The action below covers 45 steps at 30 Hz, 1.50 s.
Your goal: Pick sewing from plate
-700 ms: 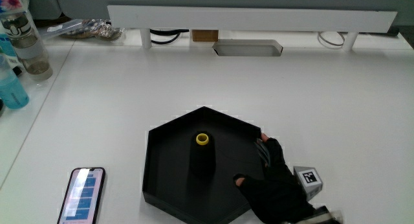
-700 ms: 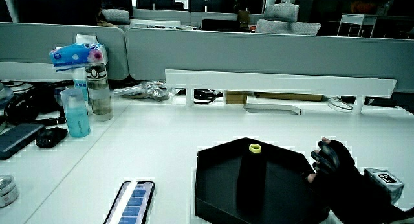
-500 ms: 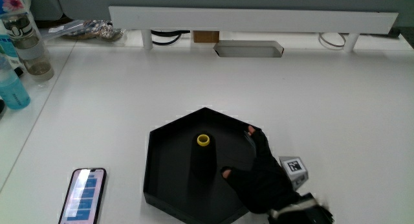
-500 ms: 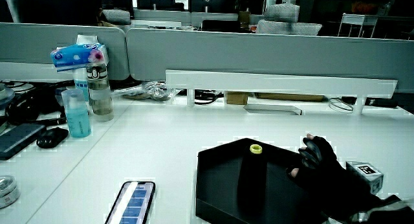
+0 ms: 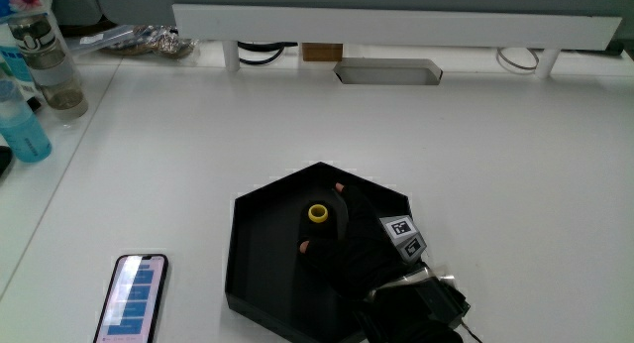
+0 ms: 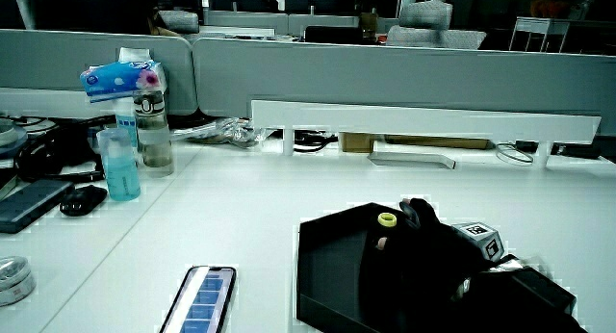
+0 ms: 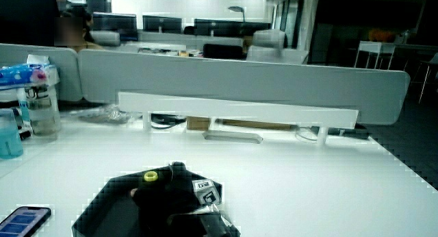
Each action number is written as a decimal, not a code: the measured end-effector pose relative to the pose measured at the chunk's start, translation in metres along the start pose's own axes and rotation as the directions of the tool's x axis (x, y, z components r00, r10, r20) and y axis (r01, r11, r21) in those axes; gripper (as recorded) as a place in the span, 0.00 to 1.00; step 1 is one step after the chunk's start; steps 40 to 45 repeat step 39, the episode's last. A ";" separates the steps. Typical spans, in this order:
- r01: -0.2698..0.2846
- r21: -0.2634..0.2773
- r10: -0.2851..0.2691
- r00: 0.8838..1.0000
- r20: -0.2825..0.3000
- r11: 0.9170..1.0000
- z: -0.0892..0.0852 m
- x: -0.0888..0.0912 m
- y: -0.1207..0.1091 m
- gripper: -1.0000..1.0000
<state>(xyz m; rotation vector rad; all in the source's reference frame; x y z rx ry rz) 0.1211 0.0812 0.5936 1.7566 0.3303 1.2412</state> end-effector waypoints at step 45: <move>-0.186 0.280 0.203 0.979 -0.034 0.942 0.040 -0.022 -0.030 1.00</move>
